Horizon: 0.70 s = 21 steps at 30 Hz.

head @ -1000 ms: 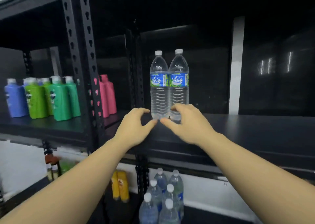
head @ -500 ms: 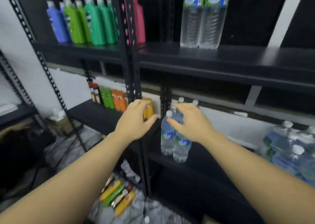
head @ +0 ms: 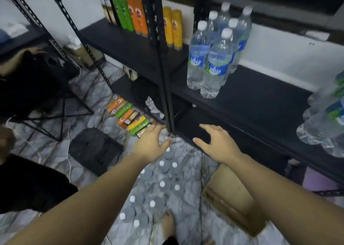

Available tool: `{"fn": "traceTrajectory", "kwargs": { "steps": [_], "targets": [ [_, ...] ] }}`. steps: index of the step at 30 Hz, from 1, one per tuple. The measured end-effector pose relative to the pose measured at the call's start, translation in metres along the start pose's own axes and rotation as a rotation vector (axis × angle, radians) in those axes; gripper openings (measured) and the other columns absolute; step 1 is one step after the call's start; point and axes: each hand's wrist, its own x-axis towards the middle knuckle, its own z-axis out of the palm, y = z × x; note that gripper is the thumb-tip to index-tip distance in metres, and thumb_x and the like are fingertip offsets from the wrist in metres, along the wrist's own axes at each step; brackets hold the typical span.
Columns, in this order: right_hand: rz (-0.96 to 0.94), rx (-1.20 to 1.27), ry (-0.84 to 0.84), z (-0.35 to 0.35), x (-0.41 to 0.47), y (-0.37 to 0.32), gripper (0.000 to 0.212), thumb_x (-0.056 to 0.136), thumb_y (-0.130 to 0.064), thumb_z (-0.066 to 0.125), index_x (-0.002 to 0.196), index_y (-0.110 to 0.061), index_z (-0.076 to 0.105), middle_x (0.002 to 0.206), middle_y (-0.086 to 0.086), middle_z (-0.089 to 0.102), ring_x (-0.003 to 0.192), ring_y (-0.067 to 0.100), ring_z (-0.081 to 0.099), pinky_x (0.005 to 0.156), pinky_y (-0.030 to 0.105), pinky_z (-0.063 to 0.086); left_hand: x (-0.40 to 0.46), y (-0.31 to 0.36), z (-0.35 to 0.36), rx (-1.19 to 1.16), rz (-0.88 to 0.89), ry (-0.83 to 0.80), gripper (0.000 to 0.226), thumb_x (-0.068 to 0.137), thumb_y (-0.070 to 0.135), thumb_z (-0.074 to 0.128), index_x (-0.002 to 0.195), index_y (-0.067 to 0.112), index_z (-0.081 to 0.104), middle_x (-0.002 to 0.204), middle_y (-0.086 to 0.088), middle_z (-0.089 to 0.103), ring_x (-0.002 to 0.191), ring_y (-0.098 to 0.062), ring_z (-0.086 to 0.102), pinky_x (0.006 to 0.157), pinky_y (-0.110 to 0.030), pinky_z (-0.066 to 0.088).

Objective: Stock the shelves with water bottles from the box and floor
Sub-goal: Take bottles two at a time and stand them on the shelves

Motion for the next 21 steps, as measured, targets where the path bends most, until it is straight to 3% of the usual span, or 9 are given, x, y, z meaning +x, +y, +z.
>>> {"fn": "traceTrajectory", "kwargs": {
  "steps": [7,13,21],
  "targets": [
    [0.113,0.082,-0.116,0.099,0.022,0.032,0.071,0.093,-0.057,0.069,0.152,-0.022,0.052,0.147,0.001,0.058,0.138,0.022,0.050,0.109,0.034,0.044,0.008,-0.080,0.081,-0.039,-0.136,-0.139,0.060,0.098,0.045,0.066,0.149,0.018,0.050,0.146,-0.005,0.053,0.136,-0.025,0.050,0.104,-0.031,0.041],
    [0.233,0.167,-0.218,0.212,0.061,0.072,0.055,0.089,-0.039,0.082,0.137,-0.017,0.067,0.132,0.008,0.068,0.119,0.023,0.063,0.093,0.023,0.044,0.038,-0.174,0.165,-0.052,-0.225,-0.238,0.056,0.096,0.038,0.070,0.144,0.014,0.057,0.138,-0.008,0.058,0.126,-0.028,0.058,0.101,-0.035,0.047],
    [0.359,0.202,-0.280,0.366,0.118,0.126,0.053,0.086,-0.038,0.081,0.135,-0.025,0.067,0.128,0.006,0.065,0.110,0.026,0.066,0.095,0.040,0.055,0.084,-0.279,0.281,-0.038,-0.256,-0.364,0.053,0.091,0.035,0.076,0.139,0.017,0.060,0.132,-0.011,0.059,0.116,-0.032,0.064,0.097,-0.039,0.051]
  ]
}}
